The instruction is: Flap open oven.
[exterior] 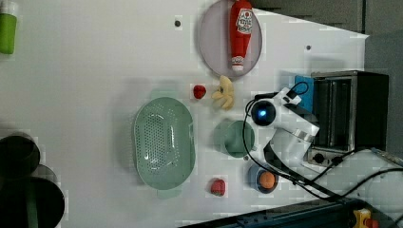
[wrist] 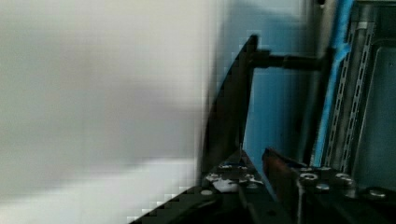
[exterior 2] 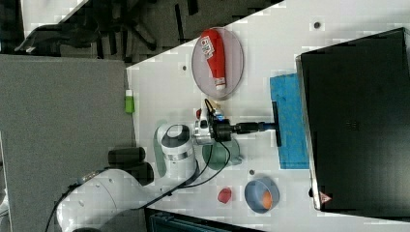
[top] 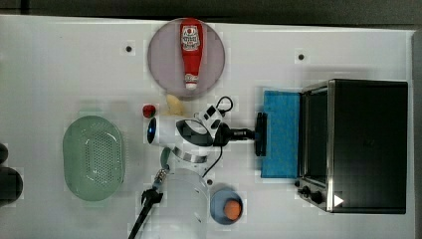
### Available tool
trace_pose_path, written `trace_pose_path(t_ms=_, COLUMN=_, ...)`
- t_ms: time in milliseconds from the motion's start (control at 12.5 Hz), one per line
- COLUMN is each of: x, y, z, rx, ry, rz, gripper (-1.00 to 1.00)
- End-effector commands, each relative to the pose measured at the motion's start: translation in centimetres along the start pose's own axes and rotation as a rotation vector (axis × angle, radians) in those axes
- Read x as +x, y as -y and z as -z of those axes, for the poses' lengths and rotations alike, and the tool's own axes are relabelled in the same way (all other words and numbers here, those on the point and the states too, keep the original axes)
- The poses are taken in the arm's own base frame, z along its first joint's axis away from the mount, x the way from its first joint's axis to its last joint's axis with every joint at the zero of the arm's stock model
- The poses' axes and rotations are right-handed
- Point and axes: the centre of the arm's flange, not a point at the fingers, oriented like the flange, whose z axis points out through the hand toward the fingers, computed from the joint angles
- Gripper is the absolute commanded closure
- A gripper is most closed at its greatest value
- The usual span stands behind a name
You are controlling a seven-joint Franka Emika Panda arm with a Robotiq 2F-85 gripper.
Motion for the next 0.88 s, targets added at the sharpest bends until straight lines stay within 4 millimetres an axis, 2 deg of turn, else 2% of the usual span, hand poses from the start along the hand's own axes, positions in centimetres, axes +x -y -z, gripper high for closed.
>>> trace_pose_path(t_ms=80, x=4.7, y=-8.7, z=9.1, rx=0.153, ry=-0.082, rz=-0.353, gripper=0.65)
trace_pose_path(t_ms=240, x=5.5, y=-15.5, z=13.1, rx=0.302, ry=-0.027, rz=-0.571, gripper=0.65)
trace_pose_path(t_ms=400, x=4.8, y=-22.4, z=16.0, rx=0.476, ry=0.063, rz=-0.784, gripper=0.65)
trace_pose_path(t_ms=640, x=1.9, y=-31.3, z=19.1, rx=0.735, ry=0.233, rz=-1.026, gripper=0.65)
trace_pose_path(t_ms=880, x=-1.5, y=-37.7, z=21.8, rx=0.911, ry=0.358, rz=-1.123, gripper=0.65)
